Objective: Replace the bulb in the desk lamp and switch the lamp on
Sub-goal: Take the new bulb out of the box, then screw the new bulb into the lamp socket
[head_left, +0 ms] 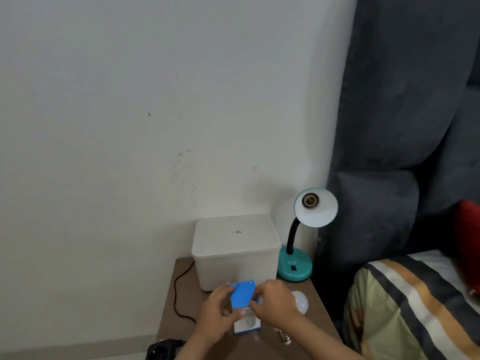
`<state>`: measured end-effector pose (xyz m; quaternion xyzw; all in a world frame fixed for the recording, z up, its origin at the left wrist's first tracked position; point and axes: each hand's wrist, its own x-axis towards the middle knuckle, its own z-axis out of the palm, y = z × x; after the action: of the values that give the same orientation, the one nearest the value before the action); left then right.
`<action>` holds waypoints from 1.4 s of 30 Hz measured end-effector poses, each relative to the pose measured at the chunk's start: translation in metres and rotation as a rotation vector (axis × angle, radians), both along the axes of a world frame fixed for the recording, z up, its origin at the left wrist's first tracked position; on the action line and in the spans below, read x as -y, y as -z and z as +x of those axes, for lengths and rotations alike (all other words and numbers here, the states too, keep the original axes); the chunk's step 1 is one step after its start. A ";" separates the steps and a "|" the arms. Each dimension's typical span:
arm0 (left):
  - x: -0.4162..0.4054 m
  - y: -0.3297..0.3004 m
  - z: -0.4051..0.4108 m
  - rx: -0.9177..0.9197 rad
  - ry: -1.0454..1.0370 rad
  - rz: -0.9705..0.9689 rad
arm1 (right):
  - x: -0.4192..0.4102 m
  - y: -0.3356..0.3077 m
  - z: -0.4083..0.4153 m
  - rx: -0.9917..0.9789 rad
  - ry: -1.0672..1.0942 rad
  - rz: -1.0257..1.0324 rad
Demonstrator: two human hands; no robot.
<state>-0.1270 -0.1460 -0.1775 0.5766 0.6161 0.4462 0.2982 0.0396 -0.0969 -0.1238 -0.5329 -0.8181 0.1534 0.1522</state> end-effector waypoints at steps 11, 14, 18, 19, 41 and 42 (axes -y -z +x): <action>0.002 -0.015 0.005 -0.252 -0.083 0.015 | 0.000 -0.019 0.022 -0.445 0.100 -0.469; -0.002 -0.028 0.006 -0.267 -0.123 0.042 | -0.006 -0.039 0.047 -0.650 0.136 -0.631; -0.016 -0.060 0.022 -0.249 -0.089 0.110 | -0.014 -0.073 0.086 -0.884 0.164 -0.604; -0.022 -0.069 0.028 -0.251 -0.079 0.151 | -0.015 -0.082 0.094 -0.892 0.168 -0.553; -0.169 -0.164 0.130 -0.270 0.126 0.418 | -0.116 -0.081 0.119 -0.521 0.263 0.581; -0.172 -0.164 0.132 -0.283 0.121 0.430 | -0.120 -0.080 0.117 -0.493 0.264 0.595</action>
<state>0.0050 0.0264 -0.0135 0.7191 0.5070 0.4633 0.1059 0.1564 0.0229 -0.0441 -0.5134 -0.6903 0.0126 0.5097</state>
